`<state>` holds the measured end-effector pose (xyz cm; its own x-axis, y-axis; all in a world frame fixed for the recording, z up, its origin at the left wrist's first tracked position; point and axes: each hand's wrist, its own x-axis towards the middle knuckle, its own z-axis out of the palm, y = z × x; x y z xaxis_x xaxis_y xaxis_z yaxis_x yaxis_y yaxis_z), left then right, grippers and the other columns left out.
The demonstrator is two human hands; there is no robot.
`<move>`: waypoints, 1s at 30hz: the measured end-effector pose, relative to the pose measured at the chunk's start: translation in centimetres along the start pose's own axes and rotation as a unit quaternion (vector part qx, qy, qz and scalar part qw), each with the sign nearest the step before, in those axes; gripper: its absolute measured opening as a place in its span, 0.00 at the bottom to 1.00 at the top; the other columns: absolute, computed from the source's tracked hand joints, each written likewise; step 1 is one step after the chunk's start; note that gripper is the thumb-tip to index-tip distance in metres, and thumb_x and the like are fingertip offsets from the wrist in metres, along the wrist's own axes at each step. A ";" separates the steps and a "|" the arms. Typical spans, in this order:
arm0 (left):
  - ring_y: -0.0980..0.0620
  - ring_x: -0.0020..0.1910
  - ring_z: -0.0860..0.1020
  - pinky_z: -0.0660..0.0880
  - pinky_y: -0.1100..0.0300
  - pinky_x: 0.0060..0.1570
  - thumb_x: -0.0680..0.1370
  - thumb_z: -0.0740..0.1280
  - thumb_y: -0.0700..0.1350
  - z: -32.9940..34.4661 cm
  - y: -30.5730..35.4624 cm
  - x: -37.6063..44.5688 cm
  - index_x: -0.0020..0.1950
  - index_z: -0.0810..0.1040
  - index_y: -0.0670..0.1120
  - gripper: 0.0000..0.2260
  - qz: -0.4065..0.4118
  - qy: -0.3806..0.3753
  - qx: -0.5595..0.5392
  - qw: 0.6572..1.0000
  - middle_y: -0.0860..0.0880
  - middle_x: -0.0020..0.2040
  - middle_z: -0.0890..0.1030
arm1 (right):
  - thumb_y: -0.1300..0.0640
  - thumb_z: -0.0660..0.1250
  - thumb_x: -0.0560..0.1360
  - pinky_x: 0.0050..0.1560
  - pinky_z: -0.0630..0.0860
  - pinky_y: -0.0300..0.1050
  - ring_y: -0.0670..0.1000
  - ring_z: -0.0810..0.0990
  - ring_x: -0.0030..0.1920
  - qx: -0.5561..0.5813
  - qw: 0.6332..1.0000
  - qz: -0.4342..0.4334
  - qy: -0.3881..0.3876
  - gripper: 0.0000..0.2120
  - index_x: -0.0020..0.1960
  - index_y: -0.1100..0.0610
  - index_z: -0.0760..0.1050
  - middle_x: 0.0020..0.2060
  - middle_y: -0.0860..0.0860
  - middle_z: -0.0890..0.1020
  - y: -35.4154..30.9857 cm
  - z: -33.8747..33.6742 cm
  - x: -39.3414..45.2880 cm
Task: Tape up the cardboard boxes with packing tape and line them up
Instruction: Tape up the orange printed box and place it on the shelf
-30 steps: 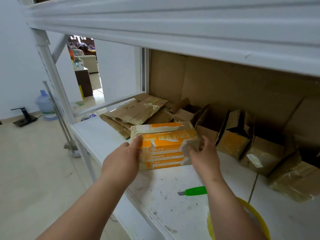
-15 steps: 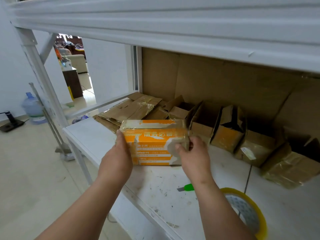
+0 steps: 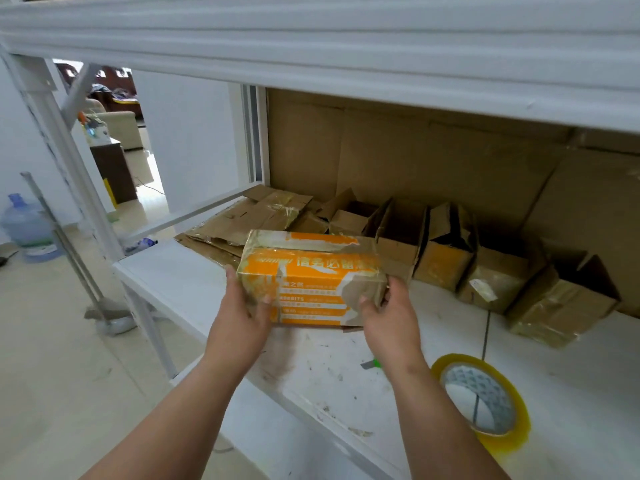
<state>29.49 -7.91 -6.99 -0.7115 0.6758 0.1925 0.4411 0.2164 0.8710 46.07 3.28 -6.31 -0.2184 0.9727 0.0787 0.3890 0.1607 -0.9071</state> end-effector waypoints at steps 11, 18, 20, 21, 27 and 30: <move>0.36 0.69 0.66 0.63 0.38 0.68 0.80 0.53 0.63 -2.1 2.6 -0.3 0.81 0.39 0.49 0.37 0.134 0.093 0.099 0.982 0.41 0.71 0.69 | 0.52 0.67 0.78 0.48 0.75 0.39 0.48 0.78 0.57 0.129 0.988 -0.043 0.075 0.14 0.62 0.42 0.70 0.59 0.47 0.78 -1.8 -0.6 -2.9; 0.36 0.69 0.63 0.61 0.39 0.67 0.81 0.57 0.58 -2.1 5.0 -1.2 0.81 0.40 0.51 0.36 0.158 0.074 0.117 0.978 0.39 0.73 0.66 | 0.50 0.68 0.78 0.55 0.79 0.45 0.45 0.80 0.55 0.160 0.978 -0.059 0.116 0.17 0.66 0.45 0.72 0.59 0.48 0.79 -2.2 -3.2 -5.0; 0.36 0.68 0.63 0.62 0.39 0.66 0.81 0.56 0.59 -1.8 6.1 -1.6 0.81 0.40 0.53 0.35 0.168 0.065 0.133 0.975 0.39 0.73 0.65 | 0.50 0.67 0.79 0.56 0.80 0.47 0.45 0.80 0.55 0.179 0.974 -0.056 0.124 0.18 0.67 0.43 0.71 0.59 0.47 0.79 -2.1 -4.4 -5.8; 0.36 0.68 0.63 0.62 0.39 0.66 0.81 0.55 0.60 -1.6 6.8 -1.8 0.81 0.40 0.54 0.35 0.173 0.060 0.140 0.973 0.39 0.73 0.65 | 0.50 0.67 0.79 0.57 0.80 0.47 0.45 0.81 0.56 0.188 0.972 -0.053 0.127 0.20 0.69 0.42 0.70 0.59 0.46 0.80 -1.9 -5.0 -6.2; 0.38 0.64 0.66 0.60 0.46 0.66 0.79 0.56 0.62 -0.9 11.6 -2.7 0.81 0.45 0.54 0.35 0.261 0.015 0.100 0.960 0.41 0.67 0.71 | 0.56 0.66 0.80 0.46 0.79 0.35 0.43 0.81 0.50 0.239 0.957 -0.063 0.155 0.28 0.72 0.34 0.61 0.48 0.45 0.80 -1.4 -10.0 -8.5; 0.40 0.65 0.68 0.64 0.49 0.62 0.78 0.65 0.57 0.0 14.4 -4.3 0.81 0.49 0.51 0.37 0.275 -0.017 0.060 0.959 0.42 0.65 0.74 | 0.60 0.65 0.80 0.47 0.80 0.38 0.46 0.83 0.53 0.272 0.944 -0.050 0.178 0.21 0.67 0.40 0.66 0.53 0.47 0.82 -0.5 -12.9 -9.6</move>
<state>38.91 -7.73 4.68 -0.3363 0.7329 0.5914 0.8063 -0.1004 0.5829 59.52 -3.96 -1.24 0.1232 0.9675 0.2209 -0.1566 0.2388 -0.9584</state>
